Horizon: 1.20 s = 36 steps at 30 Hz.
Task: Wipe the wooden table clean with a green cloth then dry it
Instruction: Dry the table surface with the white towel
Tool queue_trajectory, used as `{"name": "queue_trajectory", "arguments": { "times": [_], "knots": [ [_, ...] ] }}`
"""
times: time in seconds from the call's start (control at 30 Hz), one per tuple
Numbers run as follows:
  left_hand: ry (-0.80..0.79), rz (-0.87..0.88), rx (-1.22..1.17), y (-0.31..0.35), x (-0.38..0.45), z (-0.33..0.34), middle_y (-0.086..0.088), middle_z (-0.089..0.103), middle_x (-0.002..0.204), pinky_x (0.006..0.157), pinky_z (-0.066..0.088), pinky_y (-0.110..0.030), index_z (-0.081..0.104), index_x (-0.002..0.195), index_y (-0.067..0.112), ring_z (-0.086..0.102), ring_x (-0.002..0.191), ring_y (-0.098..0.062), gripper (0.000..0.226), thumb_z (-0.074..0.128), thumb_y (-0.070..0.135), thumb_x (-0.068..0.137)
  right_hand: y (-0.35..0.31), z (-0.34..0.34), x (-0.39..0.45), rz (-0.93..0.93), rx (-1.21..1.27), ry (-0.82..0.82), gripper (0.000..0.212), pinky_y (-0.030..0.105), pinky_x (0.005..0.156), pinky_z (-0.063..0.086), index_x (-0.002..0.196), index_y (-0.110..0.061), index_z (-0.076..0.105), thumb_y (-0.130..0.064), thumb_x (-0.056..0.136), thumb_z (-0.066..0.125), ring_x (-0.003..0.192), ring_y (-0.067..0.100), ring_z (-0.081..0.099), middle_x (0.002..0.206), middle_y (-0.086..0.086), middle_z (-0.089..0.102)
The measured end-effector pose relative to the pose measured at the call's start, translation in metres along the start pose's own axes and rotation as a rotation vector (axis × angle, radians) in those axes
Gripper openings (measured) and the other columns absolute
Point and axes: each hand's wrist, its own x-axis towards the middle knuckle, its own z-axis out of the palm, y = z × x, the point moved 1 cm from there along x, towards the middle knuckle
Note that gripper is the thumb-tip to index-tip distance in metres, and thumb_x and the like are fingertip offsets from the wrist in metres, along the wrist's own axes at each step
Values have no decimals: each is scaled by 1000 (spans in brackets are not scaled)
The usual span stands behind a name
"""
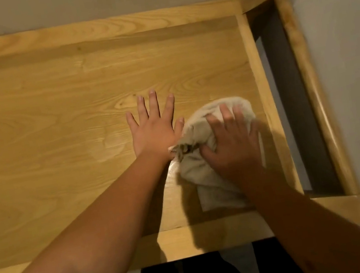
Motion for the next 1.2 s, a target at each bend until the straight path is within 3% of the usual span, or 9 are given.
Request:
{"name": "queue_trajectory", "arguments": {
  "times": [0.17, 0.27, 0.47, 0.63, 0.87, 1.07, 1.2],
  "knots": [
    [21, 0, 13, -2, -1, 1, -6, -4, 168, 117, 4, -65, 17, 156, 34, -10, 153, -35, 60, 21, 52, 99, 9, 0, 110, 77, 16, -1, 74, 63, 113, 18, 146, -34, 38, -66, 80, 46, 149, 31, 17, 161, 5, 27],
    [42, -11, -14, 2, 0, 1, -6, 0, 169, 117, 3, -65, 19, 153, 37, -8, 153, -34, 57, 20, 55, 99, 13, -1, 175, 134, 43, -27, 76, 63, 115, 10, 150, -37, 28, -69, 81, 37, 152, 29, 8, 165, 1, 16],
    [78, -5, -7, 0, 0, 6, -7, 7, 168, 116, 6, -66, 13, 157, 36, -2, 153, -36, 60, 21, 56, 101, 20, -6, 273, 105, -14, -34, 80, 64, 115, 9, 153, -36, 23, -73, 82, 28, 152, 30, 7, 165, 3, 14],
    [88, -14, 2, 0, -1, 6, -8, 10, 168, 115, 9, -66, 17, 156, 36, 2, 153, -37, 60, 25, 56, 100, 20, -7, 308, 148, 15, -3, 72, 62, 113, 11, 145, -39, 30, -69, 80, 34, 149, 36, 10, 162, 9, 18],
    [58, -48, -29, 2, -2, 2, 0, -1, 169, 117, 0, -61, 9, 156, 43, -9, 153, -29, 62, 21, 58, 97, 26, -11, 271, 55, -18, -47, 80, 64, 113, 10, 155, -39, 12, -72, 83, 25, 151, 35, 6, 165, 9, 12],
    [72, -74, -41, 5, -4, -5, 1, 6, 169, 119, 6, -59, 15, 156, 43, 0, 154, -27, 59, 19, 56, 98, 28, -8, 150, 53, 18, -114, 76, 63, 115, 9, 154, -39, 17, -68, 85, 27, 151, 32, 6, 165, 7, 13],
    [98, -167, -61, 21, 0, -11, -4, 18, 166, 113, 17, -58, 35, 148, 38, 13, 150, -34, 58, 39, 51, 91, 27, -12, 22, 62, 25, -33, 70, 61, 112, 22, 152, -33, 33, -61, 88, 40, 147, 35, 22, 161, 12, 27]
  ]
}}
